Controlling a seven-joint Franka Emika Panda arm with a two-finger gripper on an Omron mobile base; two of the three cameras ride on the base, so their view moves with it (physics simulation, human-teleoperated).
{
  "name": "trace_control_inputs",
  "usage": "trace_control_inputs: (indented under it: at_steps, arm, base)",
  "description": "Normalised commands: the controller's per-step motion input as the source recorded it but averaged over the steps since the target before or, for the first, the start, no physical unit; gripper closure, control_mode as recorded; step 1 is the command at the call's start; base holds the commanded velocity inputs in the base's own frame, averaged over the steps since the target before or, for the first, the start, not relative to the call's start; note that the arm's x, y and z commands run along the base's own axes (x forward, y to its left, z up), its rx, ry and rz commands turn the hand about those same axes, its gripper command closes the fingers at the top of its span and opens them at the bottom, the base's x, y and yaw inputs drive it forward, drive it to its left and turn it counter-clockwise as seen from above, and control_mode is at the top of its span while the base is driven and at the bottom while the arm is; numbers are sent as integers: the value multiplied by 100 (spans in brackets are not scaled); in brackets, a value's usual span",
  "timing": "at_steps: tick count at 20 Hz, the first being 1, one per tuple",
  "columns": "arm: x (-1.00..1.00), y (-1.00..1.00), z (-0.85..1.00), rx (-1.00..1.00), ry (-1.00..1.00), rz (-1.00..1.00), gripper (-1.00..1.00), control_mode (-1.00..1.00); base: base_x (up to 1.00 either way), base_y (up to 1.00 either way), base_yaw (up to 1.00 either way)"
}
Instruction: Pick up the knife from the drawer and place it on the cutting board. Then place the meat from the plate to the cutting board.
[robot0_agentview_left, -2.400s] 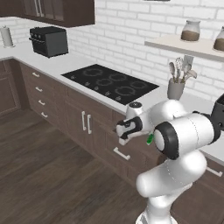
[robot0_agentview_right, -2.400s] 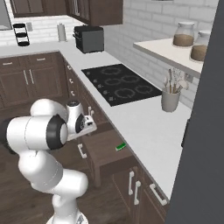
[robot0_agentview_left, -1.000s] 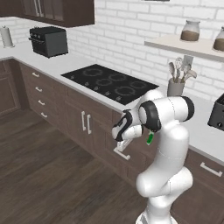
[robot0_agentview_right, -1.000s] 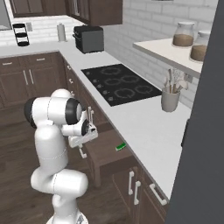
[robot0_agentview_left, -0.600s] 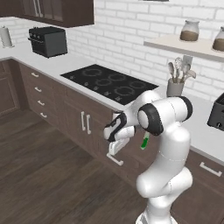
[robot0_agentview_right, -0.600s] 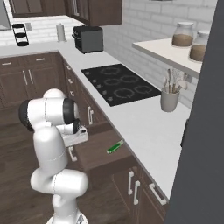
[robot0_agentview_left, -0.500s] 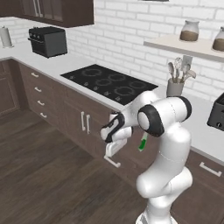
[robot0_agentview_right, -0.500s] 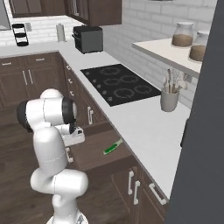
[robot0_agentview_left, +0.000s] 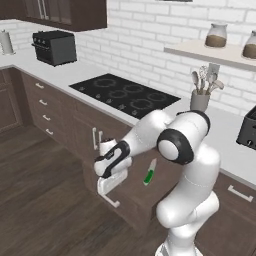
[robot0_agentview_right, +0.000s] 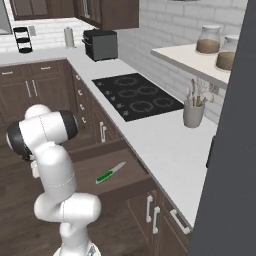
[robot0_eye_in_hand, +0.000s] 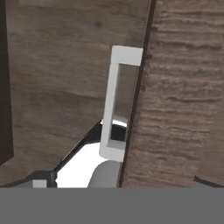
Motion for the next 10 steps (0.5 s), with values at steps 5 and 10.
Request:
trace_control_inputs:
  at_steps: [5, 10]
  arm:
    - [-58, 21, 27, -7, 0, 0, -100, -100]
    - [0, -46, 80, 3, 7, -5, -100, -100]
  base:
    - [0, 0, 0]
    - [0, 0, 0]
